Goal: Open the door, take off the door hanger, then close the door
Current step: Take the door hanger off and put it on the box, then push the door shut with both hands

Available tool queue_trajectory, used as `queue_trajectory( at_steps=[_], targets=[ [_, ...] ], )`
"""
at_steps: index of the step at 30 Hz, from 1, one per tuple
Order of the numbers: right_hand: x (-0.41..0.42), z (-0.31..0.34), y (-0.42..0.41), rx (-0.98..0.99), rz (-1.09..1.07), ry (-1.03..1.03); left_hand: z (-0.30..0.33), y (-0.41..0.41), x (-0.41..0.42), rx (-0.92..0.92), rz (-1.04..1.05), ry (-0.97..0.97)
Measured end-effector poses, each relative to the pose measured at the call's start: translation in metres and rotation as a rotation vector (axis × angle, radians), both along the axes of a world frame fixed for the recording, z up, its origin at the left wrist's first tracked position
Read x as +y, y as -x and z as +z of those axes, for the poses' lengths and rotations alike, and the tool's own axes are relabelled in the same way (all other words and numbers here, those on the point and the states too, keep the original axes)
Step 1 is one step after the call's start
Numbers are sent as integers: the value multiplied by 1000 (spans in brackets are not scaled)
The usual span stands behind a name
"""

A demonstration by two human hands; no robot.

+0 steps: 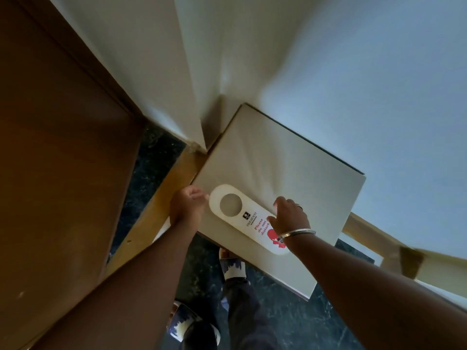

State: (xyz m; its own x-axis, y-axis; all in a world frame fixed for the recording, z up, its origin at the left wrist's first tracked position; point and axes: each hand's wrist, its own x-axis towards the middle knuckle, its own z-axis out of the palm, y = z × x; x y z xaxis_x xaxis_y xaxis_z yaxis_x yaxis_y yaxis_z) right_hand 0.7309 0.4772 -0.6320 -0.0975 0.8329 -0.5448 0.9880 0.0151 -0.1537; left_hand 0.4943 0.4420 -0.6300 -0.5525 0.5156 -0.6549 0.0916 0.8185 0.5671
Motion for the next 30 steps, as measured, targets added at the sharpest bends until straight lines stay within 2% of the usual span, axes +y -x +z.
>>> queue_trajectory(
  at_steps=[3,6,8,10,12,14,16,20,25,28,30],
  targets=[
    [-9,31,11,-35,182,-64,35,16,-7,64,-103,2],
    [-12,91,44,79,422,-131,104,53,-28,353,-445,140],
    [-14,136,74,152,609,-170,154,73,-55,535,-586,211],
    [-21,193,124,226,817,-237,226,97,-97,687,-531,270],
    [-24,235,170,341,915,-262,277,109,-129,861,-490,251],
    [-47,291,231,478,1118,-327,344,126,-185,1058,-359,261],
    [-63,326,277,621,1219,-431,382,134,-219,1193,-271,227],
    [-122,419,371,887,1431,-661,460,151,-294,1443,44,216],
    [-179,534,451,1174,1425,-881,551,195,-336,1662,302,279],
    [-202,599,485,1248,1357,-1015,606,223,-357,1769,415,296],
    [-209,629,500,1205,1304,-1045,635,241,-363,1779,462,314]
  ],
)
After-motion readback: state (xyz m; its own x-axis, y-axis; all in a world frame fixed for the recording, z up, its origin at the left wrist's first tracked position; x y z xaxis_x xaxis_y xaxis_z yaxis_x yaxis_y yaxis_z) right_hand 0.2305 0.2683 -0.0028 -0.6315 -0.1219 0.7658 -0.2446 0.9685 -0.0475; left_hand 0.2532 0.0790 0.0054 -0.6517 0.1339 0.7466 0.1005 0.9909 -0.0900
